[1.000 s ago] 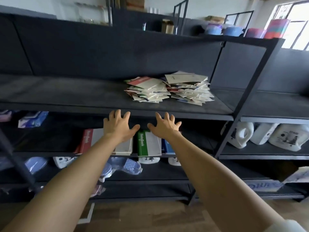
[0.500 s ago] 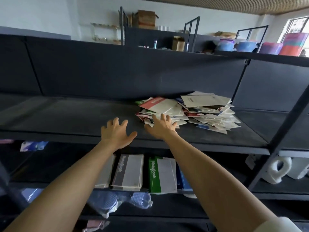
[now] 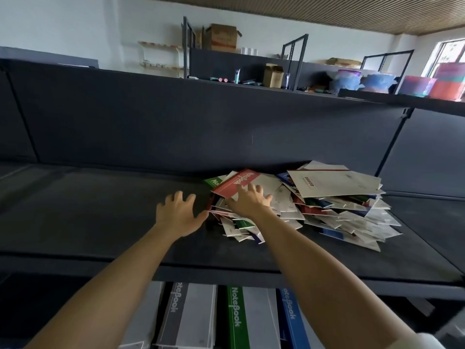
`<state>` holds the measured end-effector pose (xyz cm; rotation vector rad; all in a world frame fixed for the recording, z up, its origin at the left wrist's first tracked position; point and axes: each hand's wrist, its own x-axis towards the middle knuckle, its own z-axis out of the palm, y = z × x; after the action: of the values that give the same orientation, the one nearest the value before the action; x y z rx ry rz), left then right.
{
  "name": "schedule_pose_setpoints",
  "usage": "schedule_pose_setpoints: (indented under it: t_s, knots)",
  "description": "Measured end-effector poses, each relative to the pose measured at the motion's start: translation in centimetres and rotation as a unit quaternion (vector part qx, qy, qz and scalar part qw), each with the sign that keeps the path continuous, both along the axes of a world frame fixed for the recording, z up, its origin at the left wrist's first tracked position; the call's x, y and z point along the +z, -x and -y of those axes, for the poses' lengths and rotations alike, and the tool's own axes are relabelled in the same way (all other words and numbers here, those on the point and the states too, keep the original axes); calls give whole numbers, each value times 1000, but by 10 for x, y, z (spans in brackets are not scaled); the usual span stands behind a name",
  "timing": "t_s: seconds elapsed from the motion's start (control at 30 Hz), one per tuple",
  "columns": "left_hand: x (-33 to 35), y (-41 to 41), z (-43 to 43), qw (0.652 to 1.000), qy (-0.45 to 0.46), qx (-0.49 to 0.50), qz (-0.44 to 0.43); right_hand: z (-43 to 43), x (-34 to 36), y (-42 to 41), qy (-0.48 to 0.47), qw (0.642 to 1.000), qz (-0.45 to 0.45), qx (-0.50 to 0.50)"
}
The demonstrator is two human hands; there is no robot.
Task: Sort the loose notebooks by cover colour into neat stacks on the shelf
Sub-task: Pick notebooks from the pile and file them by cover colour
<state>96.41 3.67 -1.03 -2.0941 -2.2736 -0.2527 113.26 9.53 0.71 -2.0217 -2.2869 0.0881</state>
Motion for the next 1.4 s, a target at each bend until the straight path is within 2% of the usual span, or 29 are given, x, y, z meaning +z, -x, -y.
schedule_pose_setpoints:
  t_s: [0.2,0.3,0.37,0.47,0.57,0.67,0.7,0.73,0.77,0.8,0.83,0.87,0.9,0.93,1.0,1.03,1.17,1.23,1.33,1.4]
  knots:
    - [0,18,-28,1000,2,-13,8,-20,0,26,22,999,-7,-31]
    - [-2,31,-38,1000,-1,-17,7,-23,-2,39,-4,999,-10,-43]
    - [-1,39,-43,999,4,-19,28,-23,-1,43,-34,999,20,-24]
    - [2,47,-50,997,3,-22,79,-21,2,47,-78,994,79,10]
    - [7,52,-52,974,-42,-28,219,-16,7,52,-114,989,94,26]
    - [15,50,-50,921,-78,-34,381,-4,13,54,-110,991,77,21]
    - [16,50,-52,902,-60,-32,426,1,16,57,-110,991,74,18]
    - [18,49,-54,866,-21,-26,499,6,18,61,-112,991,74,20]
    - [19,47,-55,801,39,-19,597,12,20,66,-114,990,75,29]
    - [21,45,-56,717,109,-12,689,18,20,72,-117,989,75,48]
    - [21,43,-56,637,162,-5,754,25,20,78,-121,987,73,79]
    - [21,43,-56,578,188,2,794,31,18,82,-125,983,69,118]
    - [21,43,-56,540,196,8,819,36,16,84,-133,976,65,158]
    - [22,42,-54,520,195,11,831,39,13,84,-141,970,57,190]
    - [22,43,-51,520,190,6,833,41,10,78,-145,966,17,214]
    - [22,43,-48,537,190,3,822,38,9,73,-132,970,-8,204]
    - [17,52,-49,594,182,23,784,14,8,44,-115,990,-70,45]
    - [16,58,-51,603,176,39,777,-1,7,28,-107,990,-87,-29]
    - [12,66,-52,604,166,51,778,-24,2,18,-50,995,-55,-68]
    - [11,69,-51,600,156,55,783,-37,-3,18,-22,993,-64,-98]
